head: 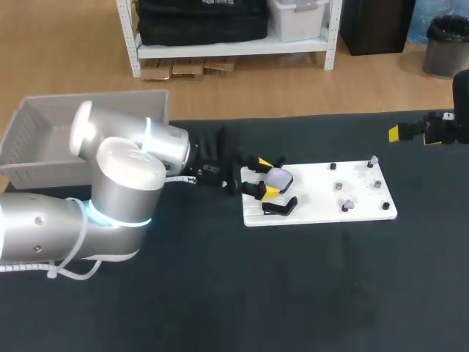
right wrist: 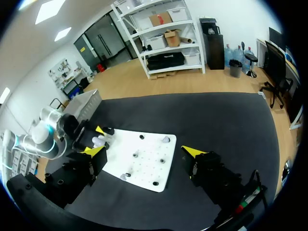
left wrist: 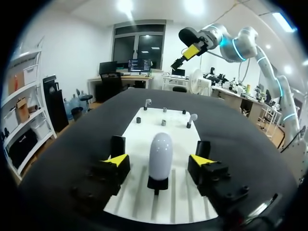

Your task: Pick up each earbud case from the left stands, insert the matching earbuds, close the lid, and place the case in the box.

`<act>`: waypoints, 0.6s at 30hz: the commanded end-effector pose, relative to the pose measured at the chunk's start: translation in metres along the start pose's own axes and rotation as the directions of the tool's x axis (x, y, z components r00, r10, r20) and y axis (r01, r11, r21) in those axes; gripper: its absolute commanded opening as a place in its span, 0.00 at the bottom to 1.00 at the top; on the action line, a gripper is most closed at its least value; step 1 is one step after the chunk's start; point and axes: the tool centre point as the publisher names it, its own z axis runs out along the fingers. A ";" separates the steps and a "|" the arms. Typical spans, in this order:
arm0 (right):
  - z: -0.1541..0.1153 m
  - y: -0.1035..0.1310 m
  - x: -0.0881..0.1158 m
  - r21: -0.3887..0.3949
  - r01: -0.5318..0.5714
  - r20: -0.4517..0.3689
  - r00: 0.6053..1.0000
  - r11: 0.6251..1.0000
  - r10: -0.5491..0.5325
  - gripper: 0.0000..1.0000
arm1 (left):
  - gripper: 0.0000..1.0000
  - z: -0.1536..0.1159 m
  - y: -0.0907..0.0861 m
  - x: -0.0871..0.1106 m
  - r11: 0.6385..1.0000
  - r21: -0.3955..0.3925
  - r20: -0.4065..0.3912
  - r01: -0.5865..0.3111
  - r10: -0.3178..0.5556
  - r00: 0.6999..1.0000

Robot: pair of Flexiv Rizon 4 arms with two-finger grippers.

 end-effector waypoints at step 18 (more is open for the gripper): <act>0.000 -0.001 0.000 -0.004 0.001 -0.001 1.000 1.000 -0.001 1.00 | 0.40 0.011 0.006 0.002 1.000 0.024 -0.014 -0.016 0.016 1.000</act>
